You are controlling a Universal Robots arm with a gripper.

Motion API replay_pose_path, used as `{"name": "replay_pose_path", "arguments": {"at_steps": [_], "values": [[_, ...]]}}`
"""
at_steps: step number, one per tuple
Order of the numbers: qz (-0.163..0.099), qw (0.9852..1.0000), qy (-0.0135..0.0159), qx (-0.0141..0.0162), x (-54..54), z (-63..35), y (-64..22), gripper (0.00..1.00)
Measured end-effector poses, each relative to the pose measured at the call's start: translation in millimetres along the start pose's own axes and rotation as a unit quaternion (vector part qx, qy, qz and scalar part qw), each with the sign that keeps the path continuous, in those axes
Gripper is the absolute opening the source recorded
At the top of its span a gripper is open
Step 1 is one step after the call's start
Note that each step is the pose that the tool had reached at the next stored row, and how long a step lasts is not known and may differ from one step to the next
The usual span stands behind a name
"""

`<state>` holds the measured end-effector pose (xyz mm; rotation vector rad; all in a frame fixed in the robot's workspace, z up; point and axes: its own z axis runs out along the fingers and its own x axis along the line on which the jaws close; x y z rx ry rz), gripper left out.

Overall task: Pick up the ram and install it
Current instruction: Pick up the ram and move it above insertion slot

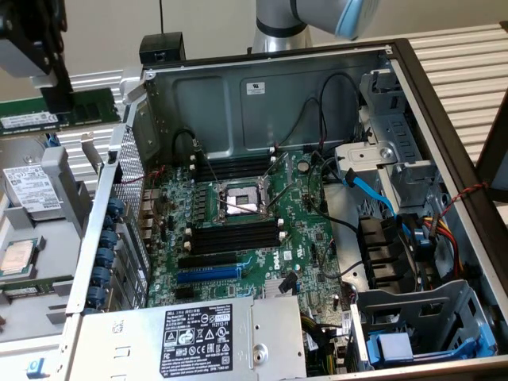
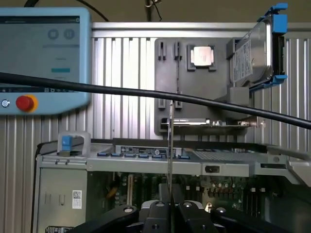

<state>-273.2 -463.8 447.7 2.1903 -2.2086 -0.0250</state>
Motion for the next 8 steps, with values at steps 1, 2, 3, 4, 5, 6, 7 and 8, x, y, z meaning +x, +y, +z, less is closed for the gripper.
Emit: {"name": "replay_pose_path", "arguments": {"at_steps": [1,2,3,4,5,6,7,8], "values": [[0.000,1.0000,0.0000,-0.0001,0.0,-0.4,-4.5,0.13],[0.000,1.0000,0.0000,-0.0002,-0.1,-0.9,-9.0,0.13],[0.000,1.0000,0.0000,-0.0003,-0.1,-1.2,-13.4,0.13],[0.000,1.0000,0.0000,-0.0004,-0.1,-1.6,-17.9,0.13],[0.000,1.0000,0.0000,-0.0005,-0.2,-2.1,-22.4,0.13],[0.000,1.0000,0.0000,-0.0007,-0.2,-2.5,-27.1,0.13],[0.000,1.0000,0.0000,-0.0009,-0.2,-2.8,-31.5,0.13],[0.000,1.0000,0.0000,-0.0011,-0.3,-3.1,-36.0,0.13]]}}
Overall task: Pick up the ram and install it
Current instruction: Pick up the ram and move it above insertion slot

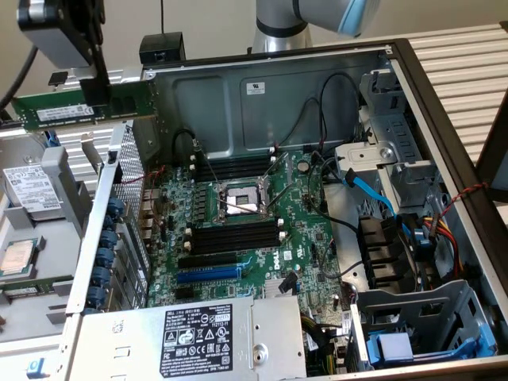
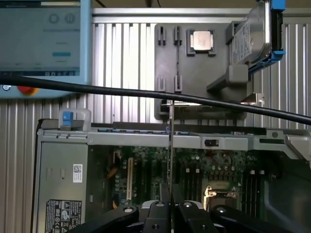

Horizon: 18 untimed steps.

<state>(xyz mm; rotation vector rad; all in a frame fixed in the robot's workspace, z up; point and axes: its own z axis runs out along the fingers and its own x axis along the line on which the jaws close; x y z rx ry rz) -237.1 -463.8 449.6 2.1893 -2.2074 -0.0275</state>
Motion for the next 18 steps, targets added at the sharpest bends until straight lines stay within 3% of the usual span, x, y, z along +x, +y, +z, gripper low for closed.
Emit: {"name": "replay_pose_path", "arguments": {"at_steps": [13,18], "values": [[0.000,1.0000,0.0000,-0.0045,-0.5,-2.8,-59.0,0.13],[-0.001,1.0000,-0.0020,-0.0053,-1.0,-3.5,-81.6,0.13]]}}
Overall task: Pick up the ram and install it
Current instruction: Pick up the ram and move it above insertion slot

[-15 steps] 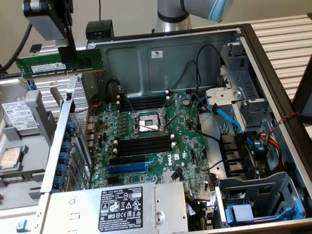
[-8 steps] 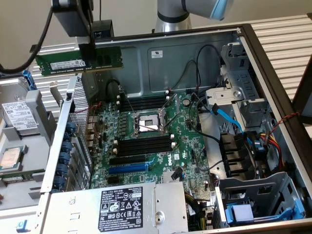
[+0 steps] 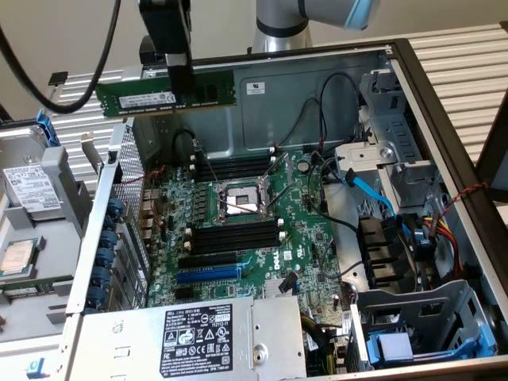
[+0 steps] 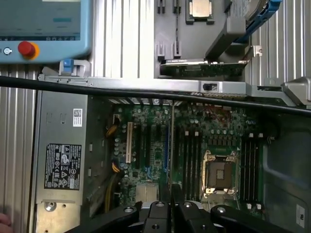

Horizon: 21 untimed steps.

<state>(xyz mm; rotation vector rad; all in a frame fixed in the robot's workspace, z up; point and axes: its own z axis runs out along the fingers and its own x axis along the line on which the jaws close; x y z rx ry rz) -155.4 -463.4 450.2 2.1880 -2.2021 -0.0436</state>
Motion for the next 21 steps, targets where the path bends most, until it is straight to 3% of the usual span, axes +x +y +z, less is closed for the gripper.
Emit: {"name": "replay_pose_path", "arguments": {"at_steps": [4,6,21], "values": [[0.000,1.0000,-0.0021,-0.0006,-2.6,-0.4,-17.6,0.13],[-0.001,1.0000,-0.0027,-0.0012,-4.8,-0.1,-21.9,0.13],[-0.003,1.0000,-0.0032,-0.0052,-39.5,4.7,-32.4,0.13]]}}
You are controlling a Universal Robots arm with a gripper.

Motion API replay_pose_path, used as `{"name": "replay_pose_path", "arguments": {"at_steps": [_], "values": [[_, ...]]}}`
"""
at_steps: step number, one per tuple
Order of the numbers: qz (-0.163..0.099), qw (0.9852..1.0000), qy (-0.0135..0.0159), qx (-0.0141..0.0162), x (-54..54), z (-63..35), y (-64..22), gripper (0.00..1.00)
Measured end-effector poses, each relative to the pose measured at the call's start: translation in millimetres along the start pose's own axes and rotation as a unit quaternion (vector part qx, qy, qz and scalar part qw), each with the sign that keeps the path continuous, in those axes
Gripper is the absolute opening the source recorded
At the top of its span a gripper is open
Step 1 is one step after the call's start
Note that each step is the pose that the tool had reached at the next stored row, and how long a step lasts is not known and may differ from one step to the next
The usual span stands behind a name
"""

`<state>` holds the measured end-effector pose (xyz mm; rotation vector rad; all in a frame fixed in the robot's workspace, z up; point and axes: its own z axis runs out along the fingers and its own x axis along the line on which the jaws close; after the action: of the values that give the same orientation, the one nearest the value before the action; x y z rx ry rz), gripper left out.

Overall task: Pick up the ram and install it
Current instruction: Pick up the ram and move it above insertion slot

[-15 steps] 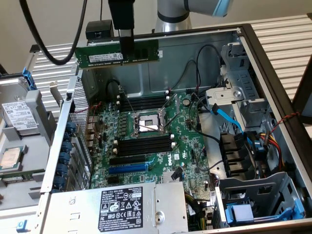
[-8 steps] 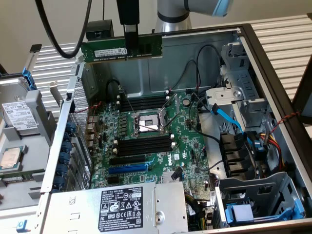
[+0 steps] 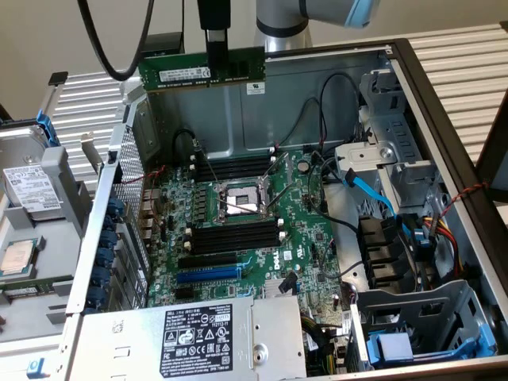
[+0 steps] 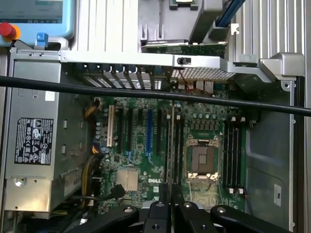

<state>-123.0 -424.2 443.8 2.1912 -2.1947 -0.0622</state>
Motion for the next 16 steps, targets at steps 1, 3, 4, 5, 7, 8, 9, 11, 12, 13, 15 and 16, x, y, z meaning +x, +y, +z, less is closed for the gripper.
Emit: {"name": "replay_pose_path", "arguments": {"at_steps": [1,3,4,5,7,8,9,11,12,13,15,16], "values": [[0.000,1.0000,0.0000,0.0000,-2.8,0.2,-0.6,0.13],[0.000,1.0000,0.0000,0.0000,-8.3,0.6,-2.1,0.13],[0.000,1.0000,0.0000,0.0000,-11.2,0.8,-3.1,0.13],[0.000,1.0000,0.0000,0.0000,-13.8,1.0,-4.1,0.13],[-0.001,1.0000,0.0001,0.0000,-18.2,1.4,-5.8,0.13],[-0.003,1.0000,0.0000,0.0001,-19.4,1.8,-6.0,0.13],[-0.005,1.0000,-0.0002,0.0001,-20.2,2.1,-6.0,0.13],[-0.009,1.0000,-0.0017,0.0000,-21.1,2.7,-7.0,0.13],[-0.011,0.9999,-0.0026,0.0000,-21.5,3.3,-8.2,0.13],[-0.011,0.9999,-0.0033,0.0000,-22.0,3.9,-9.9,0.13],[-0.011,0.9999,-0.0044,0.0001,-23.4,5.3,-10.9,0.13],[-0.011,0.9999,-0.0054,0.0001,-24.1,5.9,-10.9,0.13]]}}
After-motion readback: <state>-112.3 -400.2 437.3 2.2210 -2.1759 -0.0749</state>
